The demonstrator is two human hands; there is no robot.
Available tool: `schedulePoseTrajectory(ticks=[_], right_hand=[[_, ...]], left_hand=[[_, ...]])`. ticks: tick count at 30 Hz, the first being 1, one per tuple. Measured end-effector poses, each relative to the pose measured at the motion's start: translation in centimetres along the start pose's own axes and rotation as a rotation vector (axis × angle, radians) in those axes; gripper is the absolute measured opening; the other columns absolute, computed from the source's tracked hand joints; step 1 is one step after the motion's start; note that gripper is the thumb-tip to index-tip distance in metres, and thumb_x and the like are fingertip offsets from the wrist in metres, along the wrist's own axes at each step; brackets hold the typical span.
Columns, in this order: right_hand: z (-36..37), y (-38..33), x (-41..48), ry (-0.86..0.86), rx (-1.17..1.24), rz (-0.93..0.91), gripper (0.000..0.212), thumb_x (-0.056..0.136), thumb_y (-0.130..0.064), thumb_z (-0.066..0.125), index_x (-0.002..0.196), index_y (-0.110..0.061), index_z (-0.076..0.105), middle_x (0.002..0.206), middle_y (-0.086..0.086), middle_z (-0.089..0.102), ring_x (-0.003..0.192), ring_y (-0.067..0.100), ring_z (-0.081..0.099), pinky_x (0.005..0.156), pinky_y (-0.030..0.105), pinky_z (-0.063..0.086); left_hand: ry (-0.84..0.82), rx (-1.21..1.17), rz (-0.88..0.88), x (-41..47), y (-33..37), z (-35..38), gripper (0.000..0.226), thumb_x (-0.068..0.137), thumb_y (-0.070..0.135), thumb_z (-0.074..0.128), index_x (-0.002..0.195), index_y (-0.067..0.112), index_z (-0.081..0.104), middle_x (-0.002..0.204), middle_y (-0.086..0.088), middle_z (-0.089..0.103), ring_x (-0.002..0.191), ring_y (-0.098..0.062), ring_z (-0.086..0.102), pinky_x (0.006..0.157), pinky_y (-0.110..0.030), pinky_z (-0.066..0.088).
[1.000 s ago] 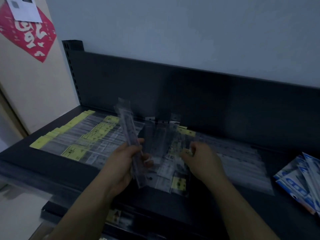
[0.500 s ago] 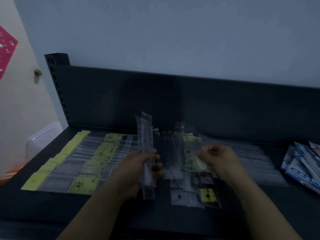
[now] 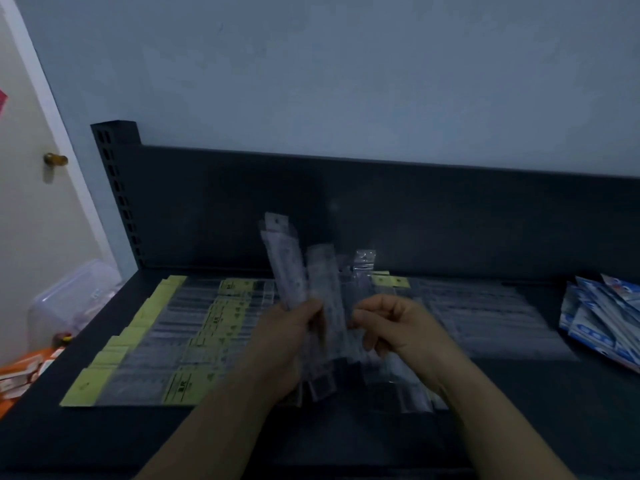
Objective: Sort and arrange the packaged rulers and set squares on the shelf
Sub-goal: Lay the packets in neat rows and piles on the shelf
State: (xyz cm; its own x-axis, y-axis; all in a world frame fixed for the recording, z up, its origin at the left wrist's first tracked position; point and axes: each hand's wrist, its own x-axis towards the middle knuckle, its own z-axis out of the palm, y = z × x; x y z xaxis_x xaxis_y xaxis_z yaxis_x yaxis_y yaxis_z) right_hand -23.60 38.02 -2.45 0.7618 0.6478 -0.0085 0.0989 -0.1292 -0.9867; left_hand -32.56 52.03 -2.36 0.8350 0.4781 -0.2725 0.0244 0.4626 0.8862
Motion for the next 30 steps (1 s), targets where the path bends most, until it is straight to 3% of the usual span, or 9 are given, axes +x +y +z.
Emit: schedulePoseTrajectory(ticks=[2,5,7,11,14,16,20,23,30], right_hand=[[-0.5,0.9,0.9,0.153,-0.135,0.001,0.01,0.087,-0.011,0.066,0.077,-0.015,0.066,0.071,0.006,0.067,0.053,0.006,0.056,0.051,0.018,0.043],[-0.5,2.3,2.4,0.266,-0.591,-0.023,0.01,0.085,-0.026,0.067,0.076,-0.022,0.064,0.075,-0.005,0.066,0.067,0.009,0.061,0.065,0.027,0.051],[0.5,2.3,2.8,0.24,-0.839,0.017,0.02,0.081,-0.041,0.067,0.078,-0.023,0.06,0.079,-0.008,0.064,0.072,0.012,0.059,0.059,0.025,0.045],[2.7,1.6,3.7,0.248,-1.099,0.065,0.047,0.07,-0.06,0.07,0.077,-0.016,0.057,0.085,0.005,0.064,0.074,0.019,0.058,0.05,0.025,0.032],[3.2,1.7,4.4,0.239,-1.074,0.115,0.038,0.074,-0.049,0.071,0.081,-0.013,0.058,0.092,0.01,0.065,0.08,0.023,0.062,0.058,0.025,0.038],[3.0,1.8,4.5,0.267,-1.026,0.124,0.037,0.075,-0.044,0.071,0.087,-0.011,0.06,0.1,0.01,0.062,0.085,0.026,0.062,0.062,0.026,0.041],[2.4,2.0,4.5,0.349,-0.997,0.172,0.039,0.078,-0.041,0.067,0.1,-0.009,0.063,0.107,0.011,0.062,0.092,0.028,0.063,0.07,0.028,0.047],[2.0,1.7,4.7,0.355,-0.961,0.266,0.035,0.076,-0.04,0.068,0.097,-0.012,0.065,0.097,0.008,0.069,0.088,0.024,0.066,0.066,0.025,0.044],[1.1,1.7,5.3,0.264,-0.811,0.393,0.062,0.056,-0.05,0.075,0.107,-0.019,0.06,0.101,0.001,0.068,0.089,0.02,0.065,0.081,0.03,0.053]], left_hand=[[0.033,-0.015,-0.037,0.0,0.6,-1.4,0.021,0.09,0.018,0.062,0.101,0.001,0.065,0.078,-0.015,0.073,0.065,-0.027,0.07,0.055,-0.037,0.057],[0.023,-0.088,-0.079,-0.1,1.5,-3.0,0.023,0.087,0.021,0.065,0.103,0.003,0.066,0.083,-0.015,0.074,0.067,-0.028,0.072,0.053,-0.037,0.057],[0.038,-0.094,-0.07,0.0,1.9,-3.7,0.025,0.085,0.018,0.067,0.104,0.002,0.067,0.089,-0.018,0.073,0.072,-0.032,0.071,0.058,-0.041,0.059],[0.046,-0.07,-0.057,-0.1,2.3,-4.4,0.017,0.085,0.01,0.062,0.098,-0.001,0.066,0.068,-0.014,0.071,0.058,-0.027,0.069,0.049,-0.036,0.056],[-0.005,-0.047,-0.079,-0.1,2.4,-4.8,0.021,0.086,0.008,0.058,0.102,0.001,0.07,0.094,-0.017,0.074,0.082,-0.031,0.07,0.066,-0.042,0.057],[-0.044,-0.056,-0.063,-0.2,2.5,-5.0,0.02,0.089,0.006,0.055,0.091,0.003,0.075,0.097,-0.014,0.074,0.082,-0.027,0.071,0.074,-0.042,0.056],[-0.058,-0.044,-0.045,-0.3,2.4,-5.3,0.021,0.088,0.002,0.054,0.102,0.0,0.07,0.096,-0.011,0.075,0.075,-0.022,0.073,0.059,-0.036,0.058],[-0.068,-0.02,0.0,-0.4,2.4,-5.3,0.024,0.086,0.001,0.057,0.106,0.006,0.069,0.097,-0.013,0.074,0.081,-0.028,0.072,0.068,-0.043,0.058],[-0.181,-0.04,0.133,-0.5,2.9,-4.6,0.05,0.09,-0.006,0.049,0.124,0.029,0.059,0.104,-0.005,0.074,0.086,-0.023,0.072,0.072,-0.042,0.059]])
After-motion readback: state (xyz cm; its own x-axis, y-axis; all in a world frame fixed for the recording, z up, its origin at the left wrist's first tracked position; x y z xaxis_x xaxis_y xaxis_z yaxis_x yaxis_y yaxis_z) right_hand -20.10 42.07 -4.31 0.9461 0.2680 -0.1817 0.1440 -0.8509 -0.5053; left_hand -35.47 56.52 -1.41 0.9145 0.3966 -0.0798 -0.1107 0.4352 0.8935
